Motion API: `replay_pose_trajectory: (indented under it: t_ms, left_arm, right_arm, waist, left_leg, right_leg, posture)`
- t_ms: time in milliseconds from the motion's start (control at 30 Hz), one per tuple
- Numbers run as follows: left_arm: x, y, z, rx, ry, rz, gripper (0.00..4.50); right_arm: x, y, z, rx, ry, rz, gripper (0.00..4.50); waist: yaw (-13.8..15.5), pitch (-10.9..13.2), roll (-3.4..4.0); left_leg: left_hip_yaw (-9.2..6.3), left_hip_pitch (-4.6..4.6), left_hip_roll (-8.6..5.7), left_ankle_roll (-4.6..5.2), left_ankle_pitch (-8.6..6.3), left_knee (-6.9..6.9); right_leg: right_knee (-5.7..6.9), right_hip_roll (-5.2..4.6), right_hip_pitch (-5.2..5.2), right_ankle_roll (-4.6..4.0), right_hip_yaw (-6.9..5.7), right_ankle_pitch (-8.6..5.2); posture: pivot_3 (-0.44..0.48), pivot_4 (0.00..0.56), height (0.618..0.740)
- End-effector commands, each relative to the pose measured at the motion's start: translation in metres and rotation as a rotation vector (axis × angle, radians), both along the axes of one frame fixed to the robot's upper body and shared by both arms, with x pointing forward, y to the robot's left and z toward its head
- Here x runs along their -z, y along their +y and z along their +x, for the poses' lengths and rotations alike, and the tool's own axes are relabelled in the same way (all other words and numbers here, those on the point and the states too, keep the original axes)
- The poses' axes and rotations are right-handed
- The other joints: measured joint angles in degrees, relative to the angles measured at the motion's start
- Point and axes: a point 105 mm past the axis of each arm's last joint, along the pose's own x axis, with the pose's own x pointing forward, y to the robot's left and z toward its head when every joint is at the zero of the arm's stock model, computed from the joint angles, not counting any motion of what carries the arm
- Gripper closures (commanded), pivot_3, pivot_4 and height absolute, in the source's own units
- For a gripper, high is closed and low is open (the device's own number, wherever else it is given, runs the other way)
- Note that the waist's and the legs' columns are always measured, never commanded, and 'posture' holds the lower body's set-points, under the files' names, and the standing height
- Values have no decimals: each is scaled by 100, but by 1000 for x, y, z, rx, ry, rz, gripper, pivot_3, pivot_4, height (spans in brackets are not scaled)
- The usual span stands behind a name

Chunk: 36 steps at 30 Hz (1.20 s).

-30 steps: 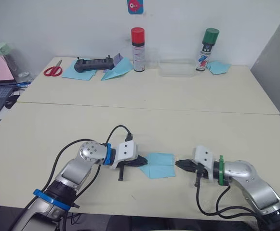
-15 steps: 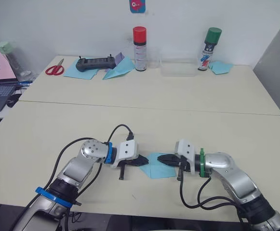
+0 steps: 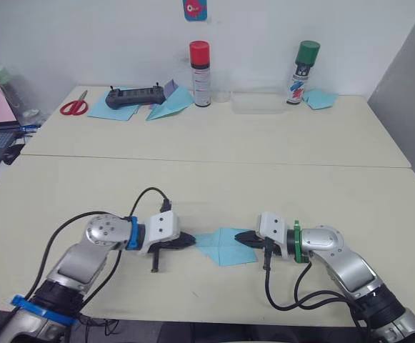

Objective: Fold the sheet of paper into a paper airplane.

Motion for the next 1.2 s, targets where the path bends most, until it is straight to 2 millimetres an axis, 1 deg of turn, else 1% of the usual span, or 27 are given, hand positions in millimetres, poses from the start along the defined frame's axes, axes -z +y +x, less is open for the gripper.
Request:
replay_pose_trajectory:
  t_ms: [33, 67, 167, 233, 267, 300, 367, 400, 467, 533, 600, 633, 667, 700, 733, 800, 900, 967, 1000, 1133, 1200]
  left_arm:
    - [0, 16, -4, -43, 43, 31, 4500]
    - [-9, 13, -4, -24, 22, 14, 4500]
    - [-47, 0, -1, 0, -26, -104, 4500]
    - [-67, -4, -5, 32, -26, -144, 3973]
    - [-72, -4, -7, 44, -22, -151, 3754]
    - [-77, -5, -11, 65, -10, -151, 3430]
    - [-83, -6, -21, 106, 18, -149, 2785]
    - [-84, -7, -25, 125, 31, -142, 2524]
    - [-82, -6, -30, 146, 49, -126, 1813]
    - [-76, -4, -33, 162, 68, -111, 1151]
    - [-72, -3, -34, 171, 67, -101, 506]
    - [-71, -3, -34, 172, 60, -99, 185]
    - [-70, -3, -33, 168, 56, -102, 27]
    - [-69, -1, -32, 168, 52, -99, 27]
    - [-68, 0, -32, 165, 54, -96, 8]
    - [-66, 3, -33, 167, 57, -89, 0]
    - [-67, 2, -35, 166, 57, -96, 0]
    - [-68, 3, -36, 165, 60, -97, 0]
    - [-67, 3, -37, 166, 61, -94, 0]
    - [-66, 6, -36, 157, 56, -85, 0]
    - [-67, 7, -35, 149, 53, -88, 0]
  right_arm:
    - [13, -11, -3, 48, 88, -25, 4441]
    - [8, -8, -3, 44, 86, -6, 4441]
    - [-21, -3, -4, 40, 127, 134, 4441]
    - [-41, -5, -8, 31, 193, 223, 4084]
    - [-47, -6, -10, 29, 214, 246, 3872]
    - [-53, -9, -10, 35, 235, 267, 3528]
    - [-61, -15, -9, 61, 289, 311, 2818]
    - [-63, -17, -6, 87, 310, 332, 2525]
    - [-63, -21, 4, 154, 373, 392, 1712]
    - [-55, -24, 14, 215, 437, 423, 984]
    - [-45, -25, 20, 246, 476, 412, 223]
    - [-37, -24, 18, 236, 485, 376, 0]
    - [-31, -20, 14, 201, 491, 334, 0]
    - [-30, -14, 7, 155, 510, 323, 0]
    - [-29, -9, 3, 131, 523, 319, 137]
    - [-28, -6, -3, 100, 536, 309, 744]
    - [-28, -4, -8, 79, 547, 314, 1868]
    - [-27, -3, -11, 67, 548, 308, 2535]
    - [-28, -3, -11, 67, 548, 308, 2965]
    - [-33, -3, -7, 78, 519, 324, 4463]
    - [-40, -2, -2, 90, 483, 343, 4463]
  waist:
    - [1, 3, 0]
    - [3, 4, -1]
    - [15, 60, -9]
    - [24, 112, -22]
    - [28, 113, -21]
    - [30, 115, -18]
    - [29, 120, -15]
    - [27, 126, -16]
    - [20, 128, -15]
    - [7, 131, -14]
    - [7, 133, -12]
    - [10, 137, -10]
    - [11, 139, -8]
    - [13, 140, -6]
    - [12, 140, -6]
    - [12, 140, -7]
    - [14, 140, -6]
    - [14, 140, -6]
    - [15, 140, -6]
    - [10, 140, -6]
    - [12, 141, -5]
  left_leg:
    - [1, -1, 0, 0, 0, 0]
    - [2, -5, 0, 0, 0, 0]
    - [1, -27, 0, 0, 0, 0]
    - [1, -37, -1, -1, 0, 0]
    - [-5, -63, -1, -1, 0, 1]
    - [-12, -95, -2, -1, 1, 7]
    - [-13, -127, -4, -1, 0, 9]
    - [-13, -127, -4, -1, 0, 10]
    - [-13, -126, -4, -1, -1, 7]
    - [-11, -122, -3, 0, -1, 4]
    - [-11, -121, 0, 0, -1, 5]
    - [-11, -121, 0, 0, -1, 6]
    - [-11, -122, -1, 0, -1, 7]
    - [-9, -122, -1, 0, -1, 8]
    - [-6, -122, -2, 0, -1, 11]
    - [-7, -121, 0, 0, -1, 13]
    - [-8, -123, 1, 0, -1, 12]
    - [-7, -124, 0, 0, -1, 12]
    - [-7, -124, 0, 0, -1, 12]
    - [-7, -120, 1, 0, -1, 17]
    - [-8, -119, 1, 0, 0, 24]
  right_leg:
    - [-1, -1, -1, 0, 2, 0]
    - [-1, -2, 0, 0, 2, 0]
    - [1, -1, -1, 0, -2, 0]
    - [2, -1, -8, 1, -3, 1]
    - [3, 0, -29, 12, -11, 7]
    - [4, 2, -56, 44, -19, 25]
    - [4, 2, -83, 49, -19, 28]
    - [4, 2, -83, 49, -19, 28]
    - [3, 2, -83, 49, -21, 27]
    - [3, 4, -84, 46, -20, 25]
    - [3, 9, -85, 43, -19, 24]
    - [3, 9, -85, 43, -19, 23]
    - [4, 8, -85, 43, -18, 23]
    - [4, 8, -85, 43, -17, 24]
    - [4, 7, -84, 44, -15, 24]
    - [3, 8, -83, 44, -16, 24]
    - [5, 9, -85, 44, -17, 24]
    - [5, 8, -85, 44, -16, 24]
    - [4, 8, -85, 44, -16, 24]
    - [10, 9, -83, 48, -16, 28]
    - [11, 9, -81, 52, -15, 34]
  posture:
    - [0, 150, 740]
    - [0, 150, 740]
    - [0, 150, 740]
    - [0, 150, 740]
    - [0, 150, 740]
    - [0, 150, 740]
    - [0, 150, 740]
    - [0, 150, 740]
    - [0, 150, 740]
    - [0, 150, 740]
    - [0, 150, 740]
    - [0, 150, 740]
    - [0, 150, 740]
    - [0, 150, 740]
    - [0, 150, 740]
    - [0, 150, 740]
    - [0, 150, 740]
    - [0, 150, 740]
    - [0, 150, 740]
    - [0, 150, 740]
    - [0, 150, 740]
